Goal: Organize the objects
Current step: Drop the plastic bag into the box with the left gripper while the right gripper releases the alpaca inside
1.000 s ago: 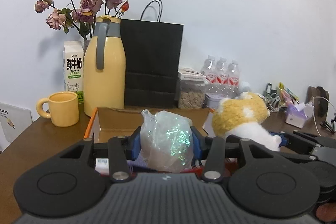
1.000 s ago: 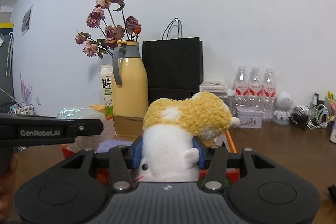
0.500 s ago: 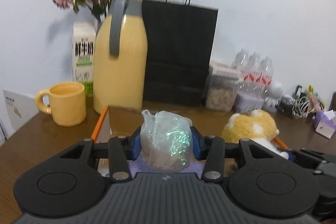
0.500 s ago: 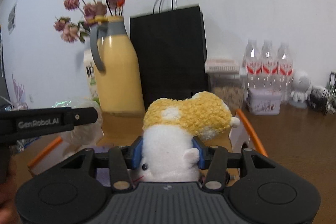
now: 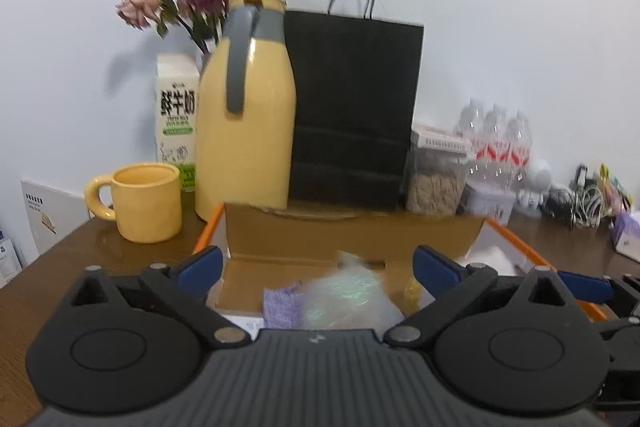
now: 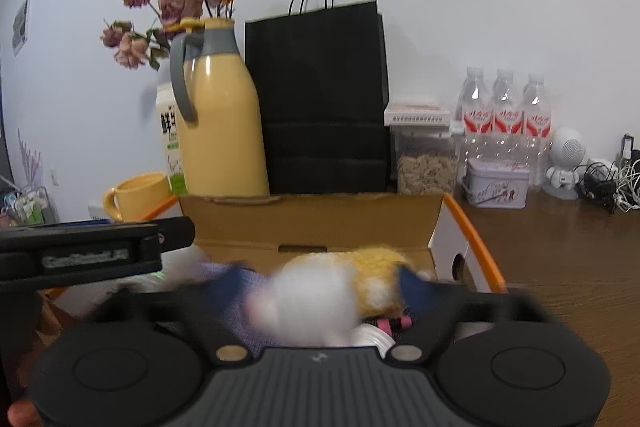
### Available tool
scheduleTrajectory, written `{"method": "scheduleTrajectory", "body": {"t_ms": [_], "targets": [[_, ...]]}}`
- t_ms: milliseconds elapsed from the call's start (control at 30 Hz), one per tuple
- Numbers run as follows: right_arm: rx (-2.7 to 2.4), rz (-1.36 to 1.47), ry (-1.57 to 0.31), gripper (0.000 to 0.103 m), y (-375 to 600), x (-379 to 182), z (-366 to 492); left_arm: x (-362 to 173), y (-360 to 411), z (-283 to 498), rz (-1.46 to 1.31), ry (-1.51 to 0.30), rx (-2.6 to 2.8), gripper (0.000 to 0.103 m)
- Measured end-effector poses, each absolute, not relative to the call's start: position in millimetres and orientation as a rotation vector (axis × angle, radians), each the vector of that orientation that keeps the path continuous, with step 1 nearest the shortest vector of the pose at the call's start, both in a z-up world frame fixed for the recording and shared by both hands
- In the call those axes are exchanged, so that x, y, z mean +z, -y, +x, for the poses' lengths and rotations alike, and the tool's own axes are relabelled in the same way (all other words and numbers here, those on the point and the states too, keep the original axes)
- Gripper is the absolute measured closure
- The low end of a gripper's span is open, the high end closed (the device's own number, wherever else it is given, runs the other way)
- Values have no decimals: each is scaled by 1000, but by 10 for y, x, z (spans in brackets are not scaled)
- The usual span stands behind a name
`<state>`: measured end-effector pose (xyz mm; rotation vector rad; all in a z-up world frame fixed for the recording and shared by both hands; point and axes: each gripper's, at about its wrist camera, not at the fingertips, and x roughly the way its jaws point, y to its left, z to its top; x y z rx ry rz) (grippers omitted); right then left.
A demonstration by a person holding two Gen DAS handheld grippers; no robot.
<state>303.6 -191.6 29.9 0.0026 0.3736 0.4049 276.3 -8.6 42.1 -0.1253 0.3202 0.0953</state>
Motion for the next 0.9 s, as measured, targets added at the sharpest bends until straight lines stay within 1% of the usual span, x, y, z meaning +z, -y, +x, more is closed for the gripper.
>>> {"method": "scheduleTrajectory", "body": {"t_ms": [400,667,900], "targets": [[379,-12,-320,0,1950,383,2916,452,66,2696,-135,-309,99,0],[370,-21,-256,0,2073,479,2728,527,58,2506,-144,-272,75,0],[361,-41,-235,0,2182,473,2599,486,37,2333,-127,-253,83,0]]}}
